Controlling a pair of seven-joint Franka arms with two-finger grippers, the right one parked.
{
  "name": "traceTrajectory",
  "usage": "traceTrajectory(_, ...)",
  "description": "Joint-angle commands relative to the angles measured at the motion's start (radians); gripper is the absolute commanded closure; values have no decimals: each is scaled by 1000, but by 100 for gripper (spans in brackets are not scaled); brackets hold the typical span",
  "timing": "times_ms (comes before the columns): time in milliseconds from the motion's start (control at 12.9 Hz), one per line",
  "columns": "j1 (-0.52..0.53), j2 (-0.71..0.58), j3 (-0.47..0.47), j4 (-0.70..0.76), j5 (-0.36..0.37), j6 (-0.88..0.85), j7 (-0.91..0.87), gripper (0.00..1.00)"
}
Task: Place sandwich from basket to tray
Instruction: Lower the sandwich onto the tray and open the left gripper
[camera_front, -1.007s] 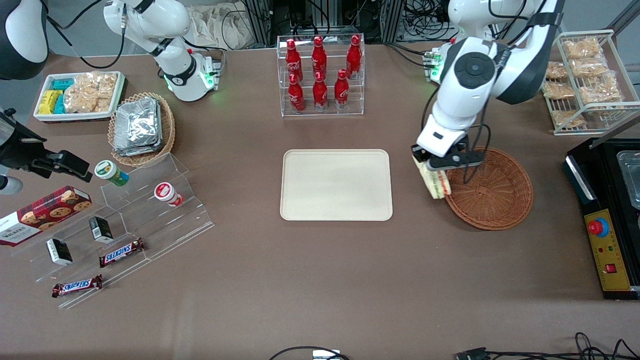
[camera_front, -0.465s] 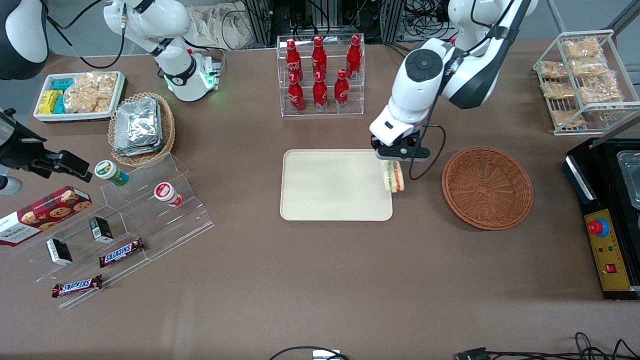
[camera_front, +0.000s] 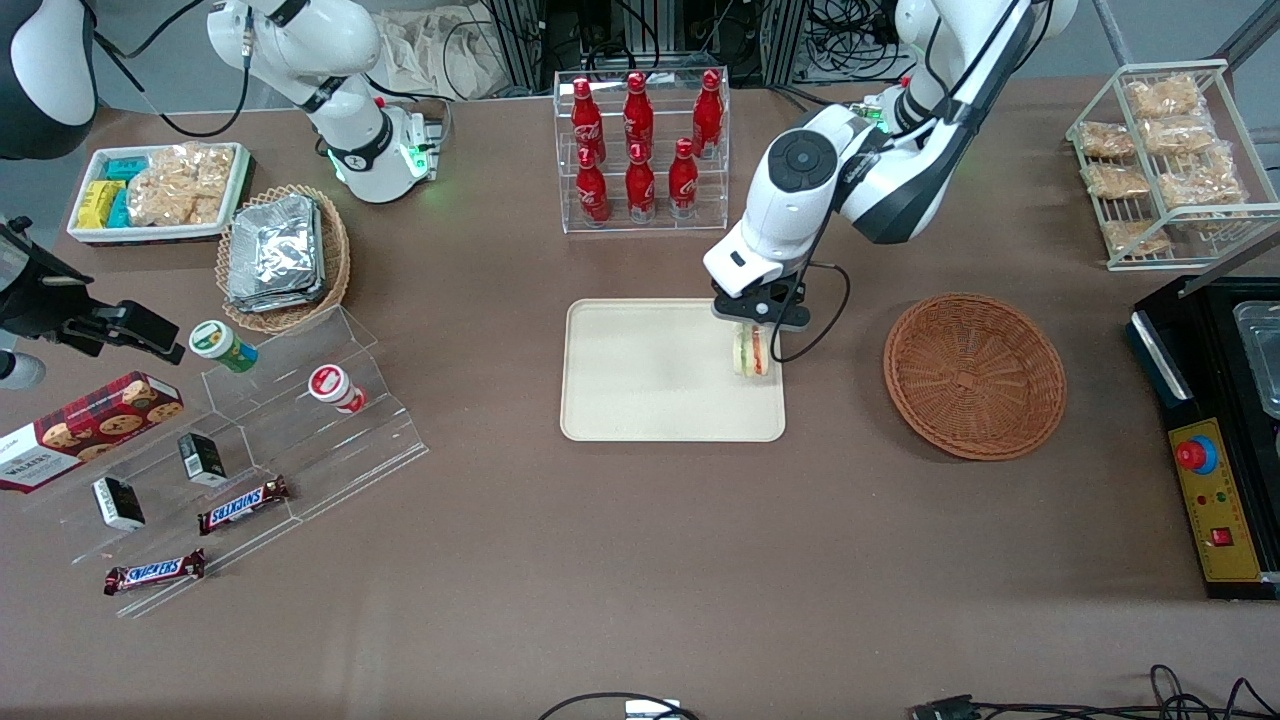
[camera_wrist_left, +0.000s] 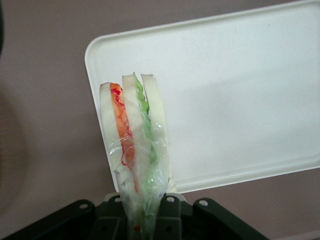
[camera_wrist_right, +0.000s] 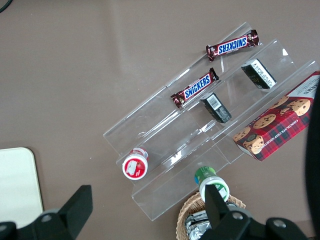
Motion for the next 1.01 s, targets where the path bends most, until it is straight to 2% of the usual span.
traceTrajectory(0, -13, 59, 3, -11, 53, 45, -2, 93)
traceTrajectory(310, -29, 123, 4, -23, 108, 86, -31, 91)
traceTrajectory(930, -26, 289, 14, -10, 346, 163, -227, 91)
